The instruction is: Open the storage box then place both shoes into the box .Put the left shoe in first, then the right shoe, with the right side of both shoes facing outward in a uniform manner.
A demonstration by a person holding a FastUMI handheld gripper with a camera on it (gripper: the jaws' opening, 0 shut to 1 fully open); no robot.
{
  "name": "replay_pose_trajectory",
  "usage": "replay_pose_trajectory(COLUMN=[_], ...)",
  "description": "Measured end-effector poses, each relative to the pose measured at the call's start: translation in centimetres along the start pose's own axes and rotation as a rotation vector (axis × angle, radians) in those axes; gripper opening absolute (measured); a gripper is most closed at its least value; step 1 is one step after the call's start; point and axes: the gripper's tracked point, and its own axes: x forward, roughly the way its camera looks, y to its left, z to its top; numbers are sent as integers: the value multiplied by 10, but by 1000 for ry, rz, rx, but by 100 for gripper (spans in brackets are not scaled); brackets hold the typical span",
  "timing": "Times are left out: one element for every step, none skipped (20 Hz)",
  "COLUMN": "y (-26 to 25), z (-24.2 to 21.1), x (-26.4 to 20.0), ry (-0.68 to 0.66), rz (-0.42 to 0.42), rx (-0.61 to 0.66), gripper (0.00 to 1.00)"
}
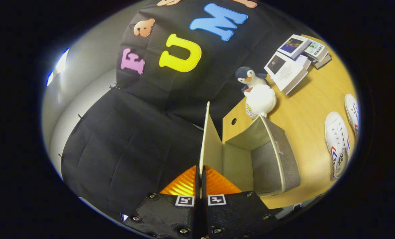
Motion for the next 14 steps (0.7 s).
replay_pose_trajectory(y=[8, 14, 22, 28, 35, 40, 46, 50, 53, 56, 59, 62, 65, 66], z=[-4, -7, -12, -16, -19, -22, -26, -31, -35, -39, -44, -49, -52, -55], x=[6, 11, 16, 22, 27, 32, 36, 41, 47, 54, 61, 65, 71, 76], ry=[0, 6, 9, 14, 9, 4, 2, 0, -1, 0, 6, 14, 12, 13], rz=[6, 13, 22, 23, 26, 25, 23, 18, 14, 13, 17, 18, 22, 23], rx=[-12, -20, -28, -31, -39, -53, -70, -83, -90, -92, -98, -104, -111, -121], gripper=[0, 0, 0, 0, 1, 0, 0, 0, 1, 1, 1, 1, 1, 1])
